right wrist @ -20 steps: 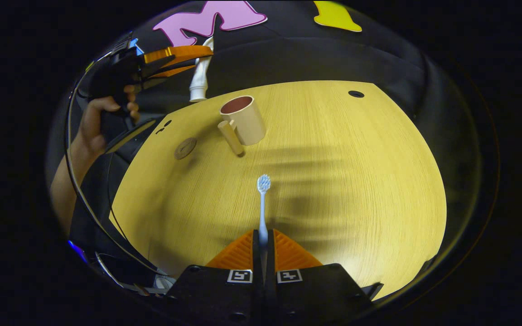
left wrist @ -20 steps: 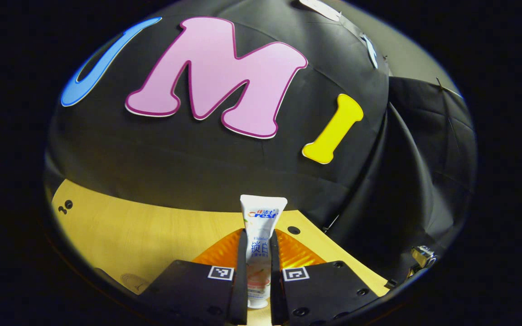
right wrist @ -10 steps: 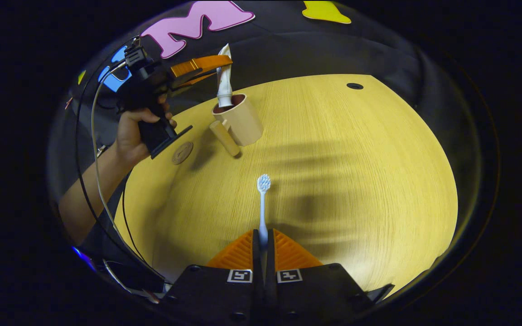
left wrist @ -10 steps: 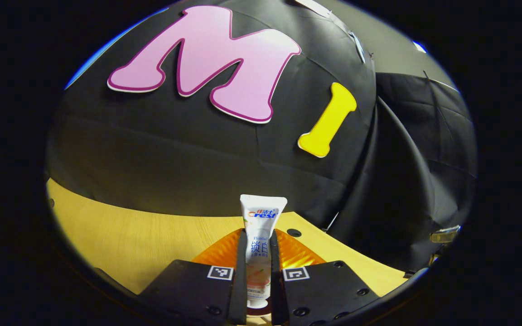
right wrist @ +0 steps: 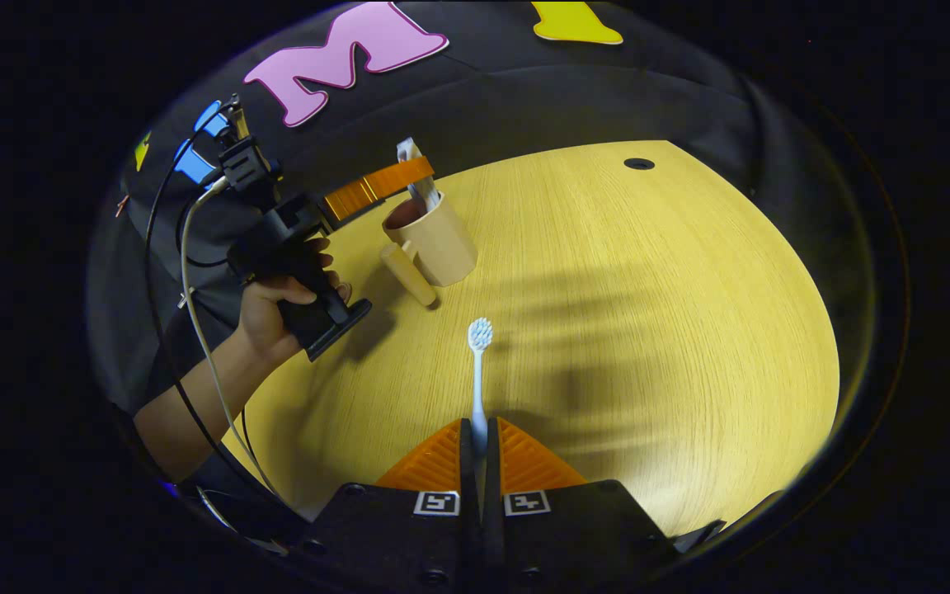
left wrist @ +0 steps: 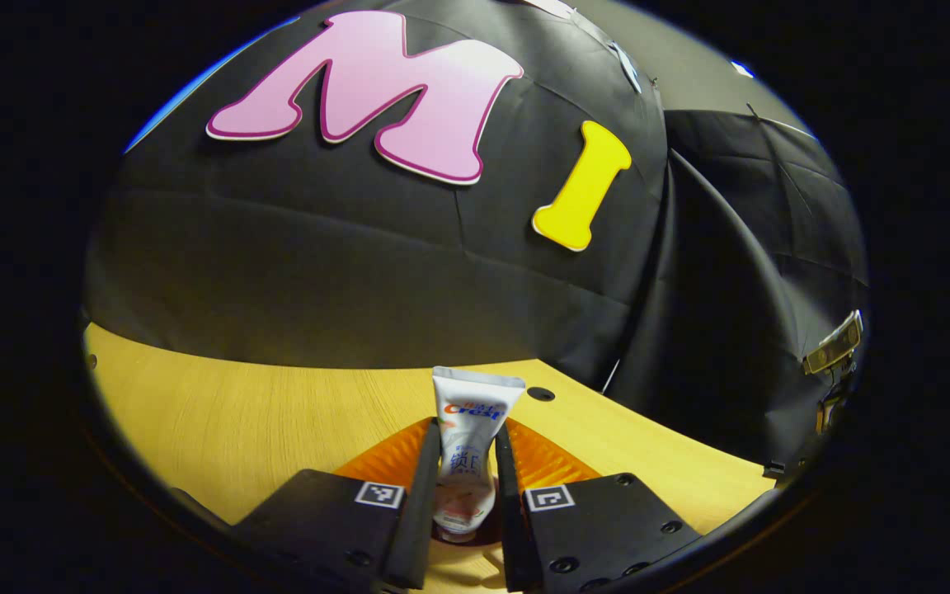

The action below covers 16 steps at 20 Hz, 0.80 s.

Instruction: Put the toothbrush and toothpaste on the desktop into the cup, then pick up the cup and place it on the coaster on the desktop.

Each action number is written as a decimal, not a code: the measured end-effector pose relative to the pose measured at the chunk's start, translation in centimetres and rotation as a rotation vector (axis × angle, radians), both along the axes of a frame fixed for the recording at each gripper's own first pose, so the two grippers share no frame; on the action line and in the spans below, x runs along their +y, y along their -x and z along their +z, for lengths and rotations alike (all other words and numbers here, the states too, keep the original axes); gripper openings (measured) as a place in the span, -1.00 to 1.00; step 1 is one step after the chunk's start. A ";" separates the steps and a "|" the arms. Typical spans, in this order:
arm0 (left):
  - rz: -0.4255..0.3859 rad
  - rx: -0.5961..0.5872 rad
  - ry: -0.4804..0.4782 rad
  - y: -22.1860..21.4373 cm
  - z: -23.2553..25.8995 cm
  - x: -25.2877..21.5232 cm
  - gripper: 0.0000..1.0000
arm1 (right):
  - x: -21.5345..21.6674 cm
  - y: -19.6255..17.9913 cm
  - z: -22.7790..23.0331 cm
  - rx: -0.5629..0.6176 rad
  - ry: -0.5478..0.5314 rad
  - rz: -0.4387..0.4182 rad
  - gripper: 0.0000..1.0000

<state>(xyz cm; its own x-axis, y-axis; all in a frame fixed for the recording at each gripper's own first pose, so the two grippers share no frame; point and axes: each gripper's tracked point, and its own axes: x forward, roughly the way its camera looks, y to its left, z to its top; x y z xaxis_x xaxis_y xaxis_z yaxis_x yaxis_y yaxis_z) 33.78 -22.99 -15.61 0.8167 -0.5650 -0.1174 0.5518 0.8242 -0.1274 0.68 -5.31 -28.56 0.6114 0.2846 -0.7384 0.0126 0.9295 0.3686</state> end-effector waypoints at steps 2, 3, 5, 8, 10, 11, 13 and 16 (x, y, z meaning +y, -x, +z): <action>0.009 -0.001 0.000 0.4 0.4 0.1 0.32 | 0.3 -0.6 0.4 -0.016 -0.001 0.004 -0.90; 0.018 -0.012 0.004 0.9 1.1 0.4 0.39 | 0.4 -1.1 0.9 -0.033 -0.007 -0.001 -0.90; 0.031 -0.041 0.028 2.0 3.0 0.9 0.99 | 0.4 -2.5 2.1 -0.071 -0.012 -0.012 -0.90; 0.092 -0.082 0.065 4.1 6.1 3.1 0.95 | 0.2 -4.9 4.5 -0.142 -0.001 -0.026 -0.90; 0.147 -0.112 0.069 5.8 7.7 5.3 0.95 | 0.3 -7.0 6.1 -0.195 -0.010 -0.035 -0.90; 0.164 -0.120 0.074 6.8 8.1 6.4 0.95 | 0.6 -8.1 7.0 -0.227 -0.017 -0.038 -0.90; 0.194 -0.102 0.086 8.8 8.0 8.4 0.94 | 1.2 -10.9 9.1 -0.298 -0.027 -0.039 -0.90; 0.218 -0.067 0.103 11.3 7.5 11.4 0.94 | 2.4 -14.4 11.6 -0.411 -0.052 -0.048 -0.90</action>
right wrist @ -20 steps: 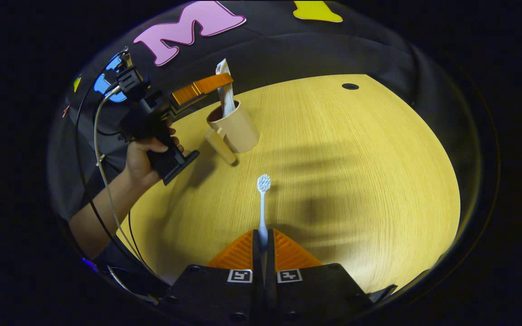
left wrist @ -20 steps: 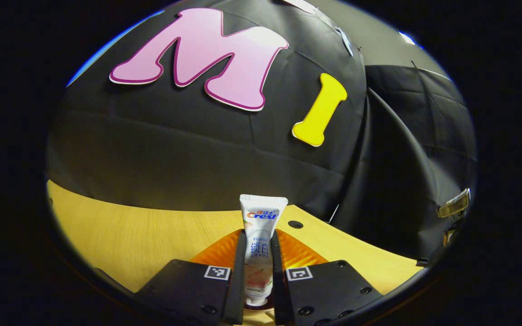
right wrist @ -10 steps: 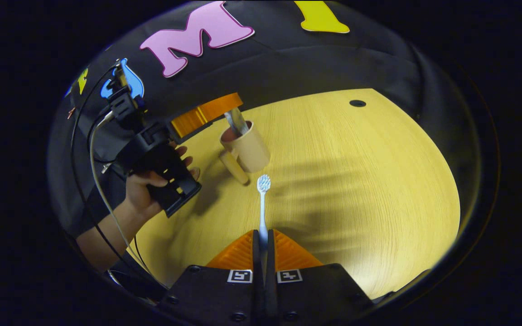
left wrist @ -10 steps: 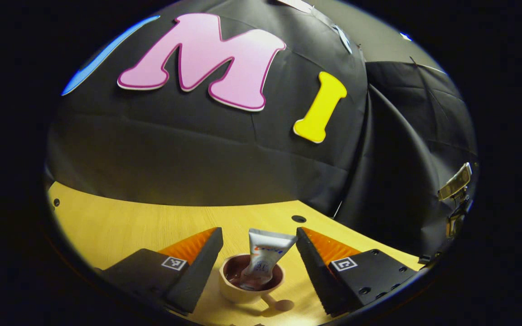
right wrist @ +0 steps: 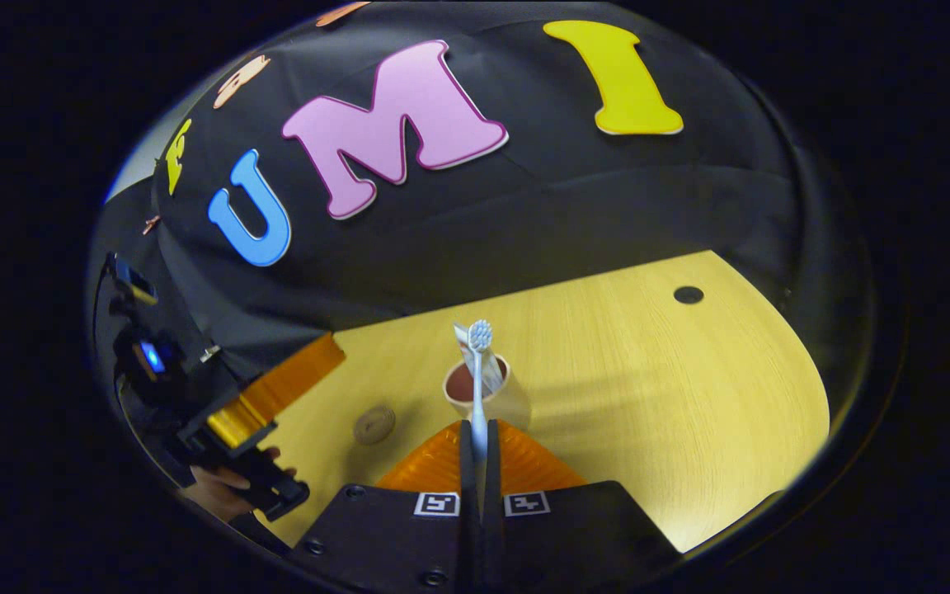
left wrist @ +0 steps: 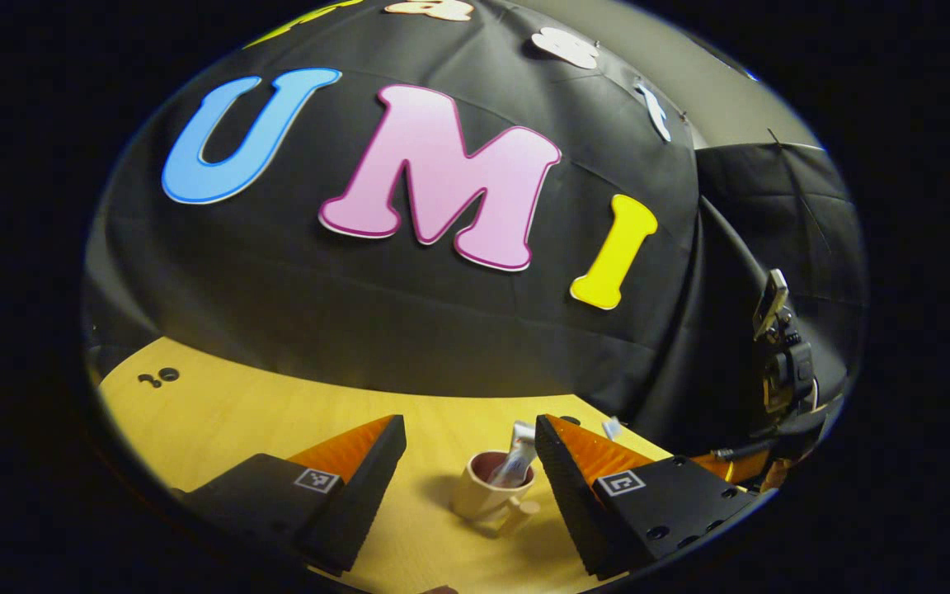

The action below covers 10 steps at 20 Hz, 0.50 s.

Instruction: Put the toothbrush and toothpaste on the desktop into the cup, then pick up the cup and place it on the coaster on the desktop.

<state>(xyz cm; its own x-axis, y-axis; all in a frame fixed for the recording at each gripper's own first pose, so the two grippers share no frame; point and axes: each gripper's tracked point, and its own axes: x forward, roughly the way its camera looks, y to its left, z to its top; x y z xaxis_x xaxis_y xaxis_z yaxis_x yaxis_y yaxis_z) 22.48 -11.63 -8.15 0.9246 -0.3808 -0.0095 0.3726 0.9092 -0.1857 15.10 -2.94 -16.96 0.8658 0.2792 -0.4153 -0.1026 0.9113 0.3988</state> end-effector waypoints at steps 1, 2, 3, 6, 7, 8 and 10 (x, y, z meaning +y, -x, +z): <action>-0.010 0.009 0.022 1.0 -0.2 0.5 0.94 | 0.5 -0.9 0.6 -0.032 -0.006 0.001 -0.91; -0.011 0.027 0.039 1.5 -0.5 1.2 0.95 | 1.3 -1.9 1.1 -0.063 -0.012 0.010 -0.91; -0.004 0.041 0.049 2.0 -0.9 2.1 0.95 | 2.0 -2.8 1.5 -0.094 -0.007 0.017 -0.91; -0.005 0.074 0.074 3.3 -2.2 3.4 0.95 | 3.5 -5.8 1.9 -0.185 0.008 0.022 -0.91; -0.011 0.095 0.097 4.1 -2.9 3.5 0.95 | 4.2 -6.6 2.0 -0.216 0.001 0.023 -0.91; -0.015 0.118 0.124 4.9 -3.6 3.8 0.95 | 4.5 -7.3 1.9 -0.240 0.006 0.020 -0.91; -0.024 0.144 0.178 6.3 -4.5 4.1 0.95 | 5.1 -8.7 1.6 -0.282 0.018 0.019 -0.91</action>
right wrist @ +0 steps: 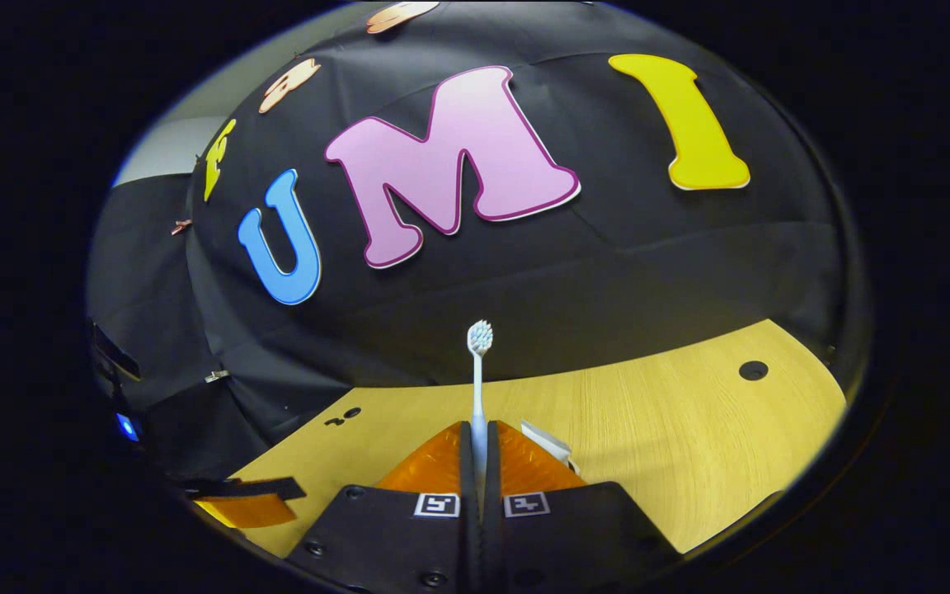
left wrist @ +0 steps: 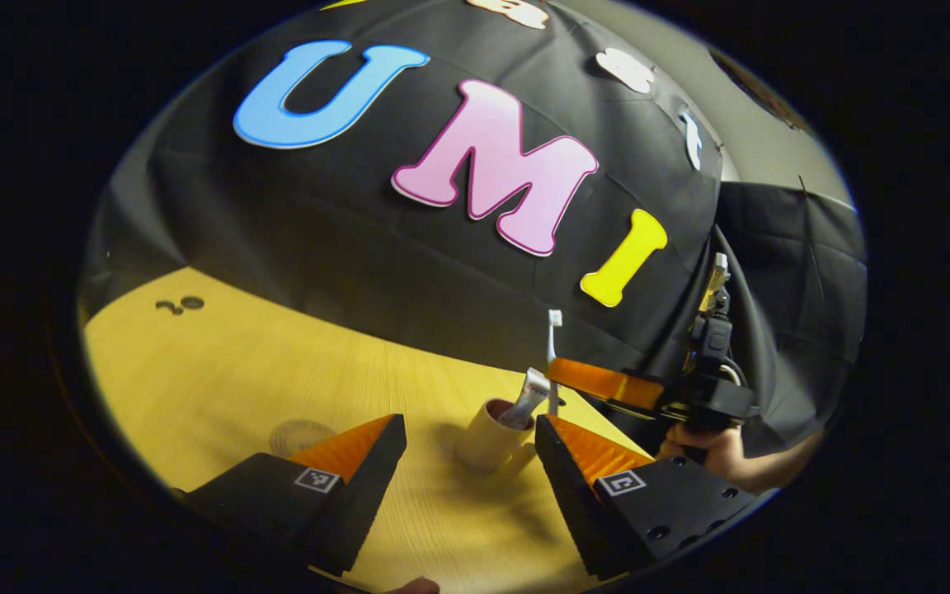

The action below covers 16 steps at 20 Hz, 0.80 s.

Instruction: Put the toothbrush and toothpaste on the desktop into the cup, then pick up the cup and place it on the coaster on the desktop.

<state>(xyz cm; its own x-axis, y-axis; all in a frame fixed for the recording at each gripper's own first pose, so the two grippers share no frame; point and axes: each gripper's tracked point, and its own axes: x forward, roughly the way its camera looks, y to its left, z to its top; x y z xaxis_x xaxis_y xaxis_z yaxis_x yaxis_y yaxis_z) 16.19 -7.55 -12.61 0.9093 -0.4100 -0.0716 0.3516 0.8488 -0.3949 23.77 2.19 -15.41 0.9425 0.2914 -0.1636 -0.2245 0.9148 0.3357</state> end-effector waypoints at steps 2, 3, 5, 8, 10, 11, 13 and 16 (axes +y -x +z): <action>-0.040 0.022 0.069 1.4 -0.5 -0.6 0.94 | 0.1 -1.0 -0.4 -0.039 0.011 0.000 -0.91; -0.057 0.030 0.099 1.8 -0.6 -1.0 0.95 | 0.0 -1.6 -0.7 -0.054 0.025 -0.006 -0.91; -0.069 0.026 0.121 2.0 -0.7 -1.1 0.95 | -0.3 -2.5 -1.2 -0.080 0.049 -0.017 -0.90; -0.090 0.017 0.121 2.1 -0.5 -1.2 0.96 | 0.2 -3.3 -0.9 -0.124 0.056 -0.014 -0.91; -0.101 0.018 0.122 2.0 -0.4 -1.7 0.95 | 0.2 -3.5 0.1 -0.163 0.062 -0.022 -0.91; -0.106 0.023 0.121 2.0 -0.5 -1.8 0.95 | 0.0 -3.6 0.6 -0.180 0.062 -0.032 -0.92; -0.116 0.027 0.114 1.8 -0.7 -2.4 0.95 | -0.7 -3.9 1.2 -0.211 0.069 -0.052 -0.91; -0.140 0.026 0.099 1.5 -0.9 -3.3 0.95 | -1.5 -4.7 1.1 -0.235 0.081 -0.068 -0.91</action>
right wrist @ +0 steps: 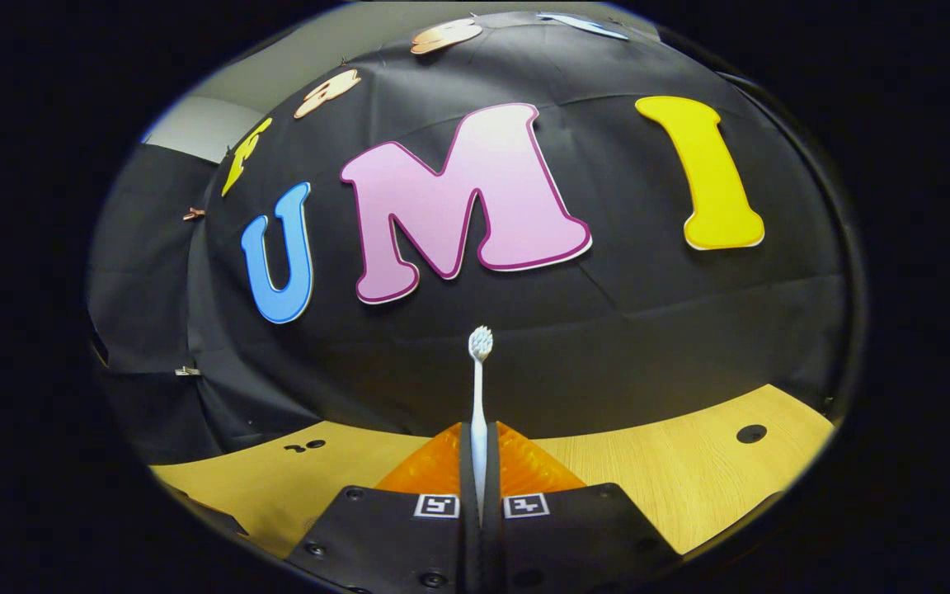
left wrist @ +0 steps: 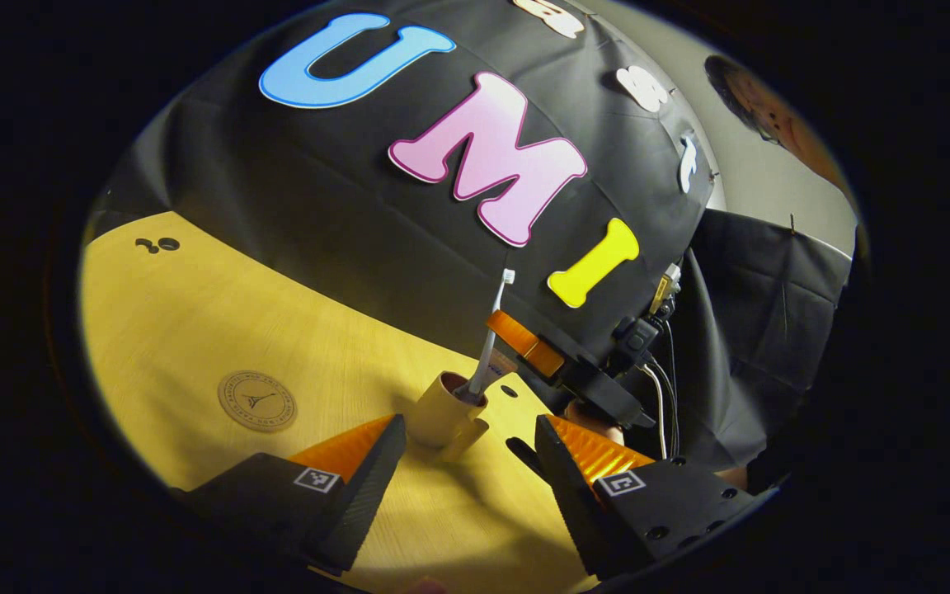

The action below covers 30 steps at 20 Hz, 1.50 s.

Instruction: Put the toothbrush and toothpaste on the desktop into the cup, then pick up the cup and place it on the coaster on the desktop.

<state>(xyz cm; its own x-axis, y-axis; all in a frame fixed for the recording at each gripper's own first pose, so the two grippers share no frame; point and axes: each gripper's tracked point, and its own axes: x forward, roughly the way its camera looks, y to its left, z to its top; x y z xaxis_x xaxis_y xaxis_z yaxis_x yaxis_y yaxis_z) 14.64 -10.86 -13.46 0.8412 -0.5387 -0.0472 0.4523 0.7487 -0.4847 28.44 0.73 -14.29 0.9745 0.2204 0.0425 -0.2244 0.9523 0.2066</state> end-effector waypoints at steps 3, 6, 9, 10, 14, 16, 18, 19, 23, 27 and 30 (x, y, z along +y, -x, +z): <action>-0.021 0.009 0.000 -0.2 -0.6 -0.7 0.96 | 0.0 -0.1 -0.4 -0.024 0.027 -0.006 -0.92; -0.020 0.014 -0.002 -0.4 -0.9 -0.8 0.96 | 0.5 0.0 -1.0 -0.036 0.054 -0.002 -0.91; -0.021 0.016 0.002 -0.6 -1.1 -0.8 0.96 | 0.7 0.7 -1.8 -0.024 0.059 0.003 -0.91; -0.021 0.017 -0.002 -0.6 -1.2 -0.8 0.95 | 0.7 0.8 -1.7 -0.038 0.058 -0.001 -0.89; -0.031 0.030 -0.023 -0.4 -1.8 -1.1 0.96 | 0.8 1.8 -1.6 -0.046 0.047 0.004 -0.71; -0.035 0.034 -0.027 0.3 -2.2 -1.2 1.00 | 1.1 2.2 -1.5 -0.049 0.047 0.015 -0.63; -0.038 0.041 -0.026 0.5 -2.4 -1.3 0.96 | 1.5 3.0 -1.4 -0.039 0.036 0.033 -0.06; -0.036 0.041 -0.022 0.6 -2.3 -1.4 0.96 | 1.8 3.4 -1.2 -0.030 0.028 0.045 0.00; -0.024 0.035 -0.007 1.2 -1.4 -1.1 0.96 | 1.8 4.9 0.4 -0.020 0.018 0.050 0.42; 0.005 0.036 0.005 1.6 -0.5 -0.2 0.96 | 0.3 5.6 0.7 0.056 0.094 -0.016 0.86; 0.043 0.017 -0.015 1.9 0.4 0.9 0.96 | -1.0 6.1 -0.4 0.170 0.130 -0.053 0.94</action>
<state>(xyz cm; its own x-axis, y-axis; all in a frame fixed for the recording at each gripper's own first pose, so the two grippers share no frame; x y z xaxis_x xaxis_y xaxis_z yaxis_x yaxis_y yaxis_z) 12.74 -10.00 -13.06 0.8624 -0.5014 -0.0696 0.4113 0.7743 -0.4810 22.37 -0.23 -14.68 0.9755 0.1619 -0.1493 -0.1460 0.9829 0.1120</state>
